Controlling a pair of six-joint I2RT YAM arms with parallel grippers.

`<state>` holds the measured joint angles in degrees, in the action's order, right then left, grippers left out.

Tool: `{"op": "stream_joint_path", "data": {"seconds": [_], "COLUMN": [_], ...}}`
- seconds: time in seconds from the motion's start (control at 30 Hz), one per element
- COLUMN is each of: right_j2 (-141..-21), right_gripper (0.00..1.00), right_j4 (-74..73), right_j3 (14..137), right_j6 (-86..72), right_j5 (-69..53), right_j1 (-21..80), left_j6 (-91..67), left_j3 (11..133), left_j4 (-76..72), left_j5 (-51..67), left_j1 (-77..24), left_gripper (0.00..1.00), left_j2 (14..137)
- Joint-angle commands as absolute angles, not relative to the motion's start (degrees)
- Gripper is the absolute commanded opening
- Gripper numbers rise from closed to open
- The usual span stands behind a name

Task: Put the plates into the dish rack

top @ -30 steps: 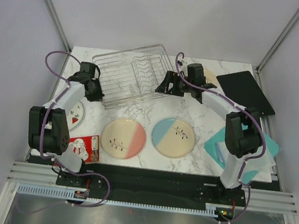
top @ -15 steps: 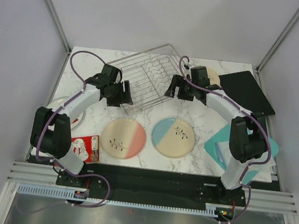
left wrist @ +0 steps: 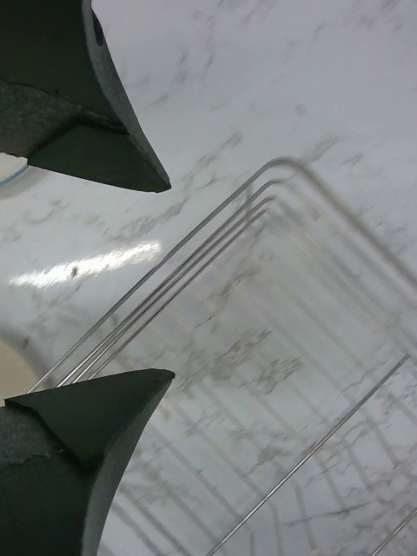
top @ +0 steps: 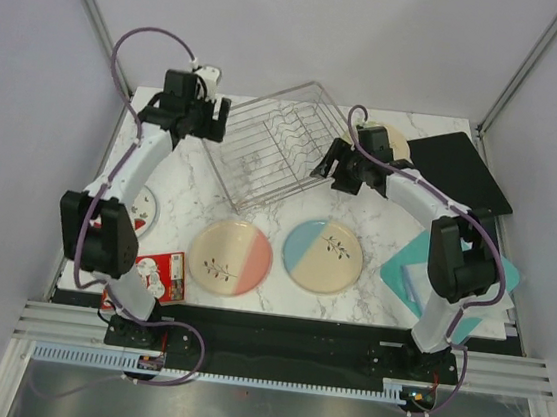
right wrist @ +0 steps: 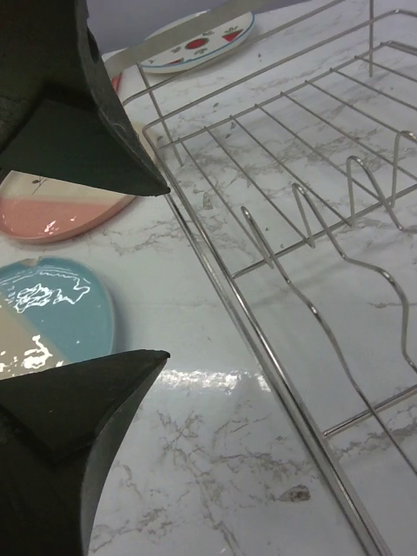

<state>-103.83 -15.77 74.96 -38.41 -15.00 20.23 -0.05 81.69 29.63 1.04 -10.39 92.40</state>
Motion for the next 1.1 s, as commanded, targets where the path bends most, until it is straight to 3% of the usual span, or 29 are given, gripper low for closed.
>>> {"op": "stream_joint_path", "data": {"seconds": [0.0,0.13,0.27,0.6,0.67,0.73,1.07], "right_j2": [-106.5,-107.3,-107.5,-107.1,-107.3,-107.7,-109.4], "right_gripper": [0.79,0.79,0.79,0.80,0.80,0.80,0.80], "right_j4": [-12.4,-12.5,-12.2,-11.9,-11.8,-11.7,-9.5], "right_j3": [79.6,79.5,79.6,78.5,78.4,78.2,78.9], "right_j6": [-42.3,-41.9,-40.6,-39.6,-39.4,-39.3,-39.3], "right_j5": [-18.5,-20.0,-19.9,-20.0,-20.0,-20.0,-22.8], "right_j1": [20.3,20.0,19.9,19.5,19.3,19.3,19.5], "left_j6": [22.7,29.0,31.6,31.9,31.7,32.0,28.0], "left_j3": [98.3,123.0,132.1,131.5,130.7,130.6,128.1], "left_j4": [26.3,34.9,35.4,36.0,36.4,37.6,39.1], "left_j5": [6.1,9.7,9.9,15.0,15.7,17.1,15.2], "left_j1": [-7.2,-5.2,-4.8,-3.4,-3.4,-3.4,-2.4], "left_gripper": [0.86,0.76,0.75,0.68,0.60,0.43,0.22], "left_j2": [106.1,122.9,132.4,135.3,135.6,136.1,134.0]}}
